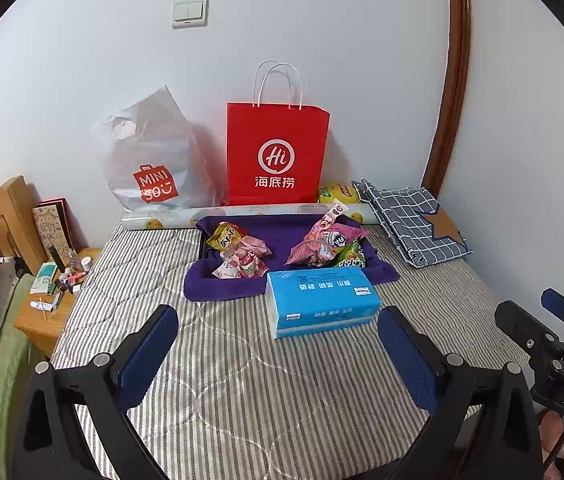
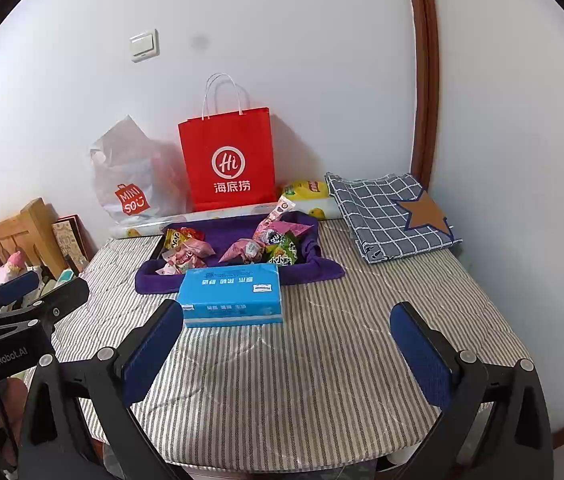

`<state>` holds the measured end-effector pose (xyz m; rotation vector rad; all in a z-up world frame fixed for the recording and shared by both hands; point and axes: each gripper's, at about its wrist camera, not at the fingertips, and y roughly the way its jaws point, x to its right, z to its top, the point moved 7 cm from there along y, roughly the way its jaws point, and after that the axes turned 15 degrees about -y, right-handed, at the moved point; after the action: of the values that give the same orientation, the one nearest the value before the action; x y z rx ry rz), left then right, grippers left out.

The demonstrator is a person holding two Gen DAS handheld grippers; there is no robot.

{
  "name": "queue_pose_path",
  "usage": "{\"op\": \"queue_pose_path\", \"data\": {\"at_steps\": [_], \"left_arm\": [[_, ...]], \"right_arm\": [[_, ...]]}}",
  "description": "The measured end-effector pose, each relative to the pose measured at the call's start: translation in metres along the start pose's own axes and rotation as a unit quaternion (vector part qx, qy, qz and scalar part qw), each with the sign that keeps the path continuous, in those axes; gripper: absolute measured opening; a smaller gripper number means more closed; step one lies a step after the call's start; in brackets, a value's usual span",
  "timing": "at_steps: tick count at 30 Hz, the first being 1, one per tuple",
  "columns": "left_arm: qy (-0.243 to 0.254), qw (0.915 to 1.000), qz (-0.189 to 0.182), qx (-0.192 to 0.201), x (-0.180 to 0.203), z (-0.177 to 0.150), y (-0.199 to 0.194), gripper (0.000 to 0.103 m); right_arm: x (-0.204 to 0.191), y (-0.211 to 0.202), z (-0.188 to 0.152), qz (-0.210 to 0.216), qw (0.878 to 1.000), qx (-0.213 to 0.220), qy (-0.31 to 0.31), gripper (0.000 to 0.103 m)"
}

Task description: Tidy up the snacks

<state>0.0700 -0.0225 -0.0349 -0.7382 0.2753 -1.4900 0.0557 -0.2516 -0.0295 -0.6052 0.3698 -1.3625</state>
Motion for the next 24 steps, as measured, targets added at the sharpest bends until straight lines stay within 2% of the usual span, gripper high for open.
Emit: {"op": "queue_pose_path", "data": {"at_steps": [24], "left_arm": [[-0.001, 1.0000, 0.000, 0.000, -0.0001, -0.0001, -0.0007, 0.101]], "right_arm": [[-0.0014, -0.0018, 0.0039, 0.003, 1.000, 0.005, -0.002, 0.102]]}}
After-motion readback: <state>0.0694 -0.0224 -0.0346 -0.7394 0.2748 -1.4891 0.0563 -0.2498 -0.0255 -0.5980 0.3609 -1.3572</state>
